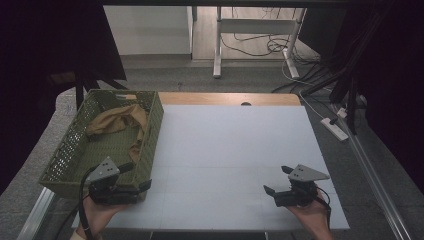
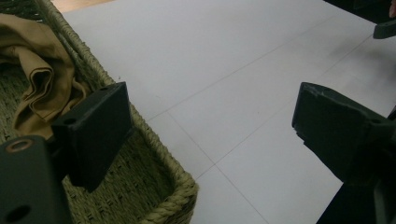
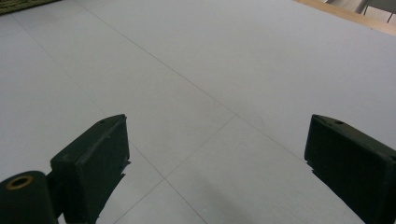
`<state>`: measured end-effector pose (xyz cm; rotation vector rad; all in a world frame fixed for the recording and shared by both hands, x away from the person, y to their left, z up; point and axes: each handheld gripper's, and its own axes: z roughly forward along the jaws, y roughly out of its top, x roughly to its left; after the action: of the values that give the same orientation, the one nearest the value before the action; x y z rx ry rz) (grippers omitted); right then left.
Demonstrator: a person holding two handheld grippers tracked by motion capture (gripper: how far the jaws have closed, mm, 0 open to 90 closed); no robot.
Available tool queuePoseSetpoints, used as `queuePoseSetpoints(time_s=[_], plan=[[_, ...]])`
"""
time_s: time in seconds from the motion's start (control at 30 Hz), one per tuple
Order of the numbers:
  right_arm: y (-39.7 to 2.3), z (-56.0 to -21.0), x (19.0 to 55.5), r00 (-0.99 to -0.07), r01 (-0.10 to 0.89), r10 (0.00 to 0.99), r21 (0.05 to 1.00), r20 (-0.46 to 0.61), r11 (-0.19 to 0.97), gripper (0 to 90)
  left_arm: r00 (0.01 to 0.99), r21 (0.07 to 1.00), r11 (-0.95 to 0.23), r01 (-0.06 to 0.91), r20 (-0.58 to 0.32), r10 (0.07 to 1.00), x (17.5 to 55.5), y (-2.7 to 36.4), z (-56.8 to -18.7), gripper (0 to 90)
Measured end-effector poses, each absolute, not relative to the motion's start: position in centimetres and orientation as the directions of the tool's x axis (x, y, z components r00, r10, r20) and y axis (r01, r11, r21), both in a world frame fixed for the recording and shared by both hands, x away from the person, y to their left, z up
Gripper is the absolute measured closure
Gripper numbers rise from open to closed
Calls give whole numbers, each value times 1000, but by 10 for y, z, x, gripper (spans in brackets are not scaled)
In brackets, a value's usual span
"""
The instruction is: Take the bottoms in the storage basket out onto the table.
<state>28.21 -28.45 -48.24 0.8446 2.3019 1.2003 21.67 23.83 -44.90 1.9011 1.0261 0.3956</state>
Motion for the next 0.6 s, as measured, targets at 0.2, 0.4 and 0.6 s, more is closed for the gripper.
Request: queuePoseSetpoints(time_s=[0.2, 0.4, 0.6], plan=[[-285, -484, 282, -731, 330, 678, 828, -79, 453, 64, 598, 838, -224, 497, -144, 788, 219, 239, -442, 119], [-283, -485, 286, -736, 326, 672, 830, -76, 452, 65, 590, 841, -204, 501, -160, 791, 226, 236, -434, 121], [-282, -486, 285, -739, 331, 670, 828, -71, 453, 67, 582, 838, -201, 507, -160, 798, 228, 235, -432, 122]])
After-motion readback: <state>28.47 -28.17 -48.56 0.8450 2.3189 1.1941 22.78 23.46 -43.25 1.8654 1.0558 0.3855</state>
